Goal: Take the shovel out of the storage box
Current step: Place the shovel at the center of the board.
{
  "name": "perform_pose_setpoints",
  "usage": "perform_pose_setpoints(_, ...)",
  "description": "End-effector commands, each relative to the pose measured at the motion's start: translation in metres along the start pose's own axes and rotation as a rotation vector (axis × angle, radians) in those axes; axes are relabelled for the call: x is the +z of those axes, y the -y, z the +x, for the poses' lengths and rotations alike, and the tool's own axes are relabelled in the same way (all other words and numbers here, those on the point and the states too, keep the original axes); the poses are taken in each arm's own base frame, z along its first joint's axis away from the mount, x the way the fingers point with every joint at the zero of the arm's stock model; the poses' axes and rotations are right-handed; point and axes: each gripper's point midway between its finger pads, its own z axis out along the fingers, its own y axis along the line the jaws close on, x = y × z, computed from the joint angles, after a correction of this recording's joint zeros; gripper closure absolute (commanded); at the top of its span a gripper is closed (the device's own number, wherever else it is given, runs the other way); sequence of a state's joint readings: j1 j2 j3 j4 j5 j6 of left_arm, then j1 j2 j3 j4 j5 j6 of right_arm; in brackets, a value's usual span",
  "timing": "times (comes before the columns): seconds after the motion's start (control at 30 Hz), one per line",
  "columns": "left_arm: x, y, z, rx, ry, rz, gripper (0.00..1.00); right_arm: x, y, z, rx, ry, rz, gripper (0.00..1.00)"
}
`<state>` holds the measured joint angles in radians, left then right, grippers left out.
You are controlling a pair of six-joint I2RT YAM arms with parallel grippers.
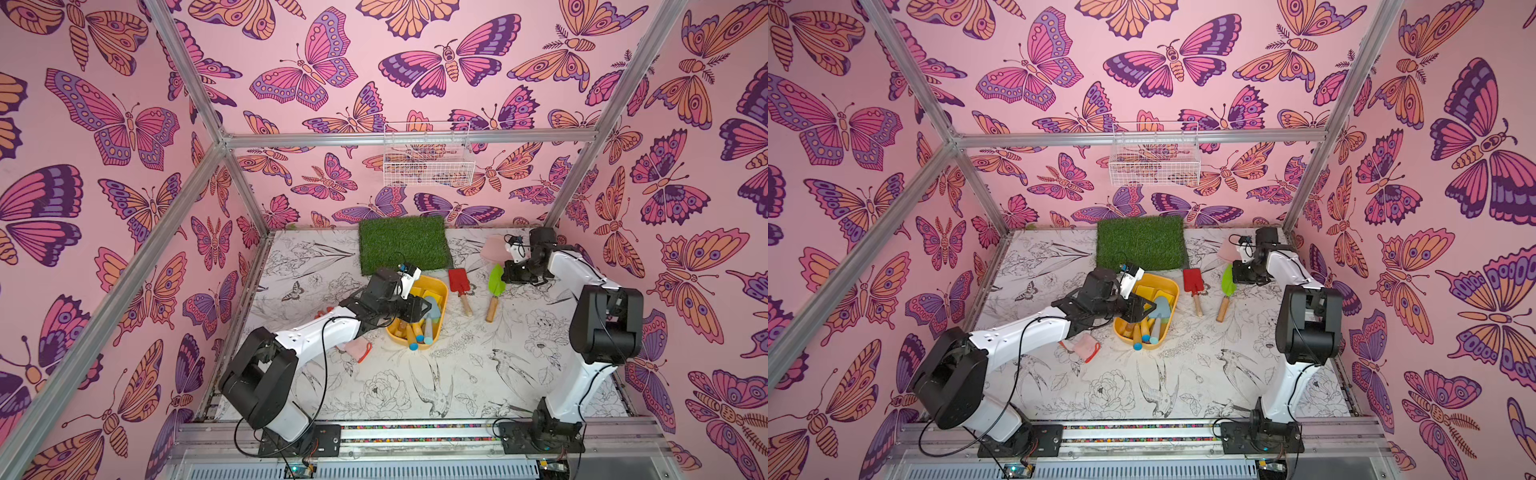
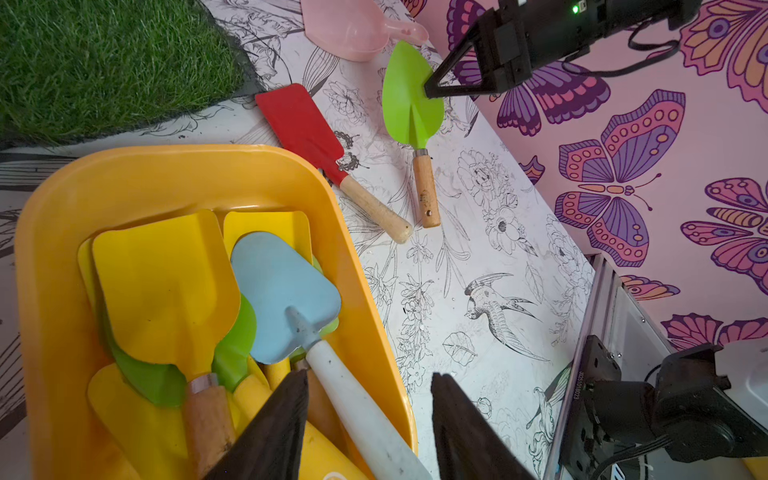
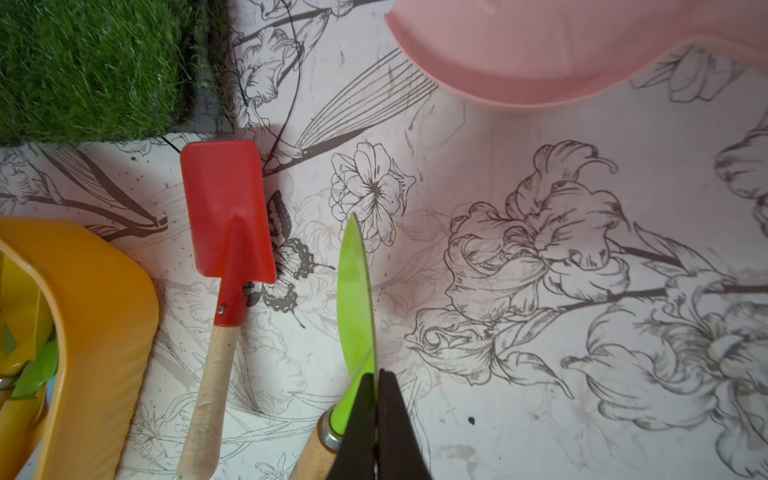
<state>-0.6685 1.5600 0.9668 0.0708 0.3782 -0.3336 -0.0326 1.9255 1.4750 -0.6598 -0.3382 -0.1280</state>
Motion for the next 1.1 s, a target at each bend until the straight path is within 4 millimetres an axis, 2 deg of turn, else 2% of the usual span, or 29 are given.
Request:
perform_pose_setpoints(0.0, -0.002, 0.001, -0.004, 0.01, -0.002, 0.009, 0.47, -0.001, -0.007, -0.006, -0.036, -0.011, -0.07, 1.0)
perform_pose_setpoints(0.27, -0.006, -0.01, 0.001, -0.009, -0.013, -0.055, 0.45, 0.017, -0.007, -0.018, -0.025, -0.021, -0.154, 1.0)
perform_pose_setpoints(0.5, -0.007, -0.02, 0.014, -0.038, -0.067, -0.101, 0.44, 0.032, 0.0, -0.029, -0.009, -0.034, -0.158, 1.0)
perform_pose_setpoints(0.67, -0.006, -0.024, 0.019, -0.058, -0.086, -0.112, 0.44, 0.04, -0.012, -0.038, 0.002, -0.016, -0.261, 1.0)
perform_pose_setpoints(0.9, -0.007, -0.023, 0.02, -0.071, -0.09, -0.109, 0.44, 0.062, -0.01, -0.043, 0.01, -0.04, -0.268, 1.0)
perform_pose_setpoints(1.0, -0.007, -0.024, 0.021, -0.073, -0.095, -0.113, 0.44, 0.069, -0.009, -0.043, 0.016, -0.041, -0.261, 0.87)
perform_pose_setpoints(1.07, -0.007, -0.025, 0.021, -0.076, -0.097, -0.118, 0.44, 0.072, -0.009, -0.045, 0.028, -0.038, -0.258, 0.82)
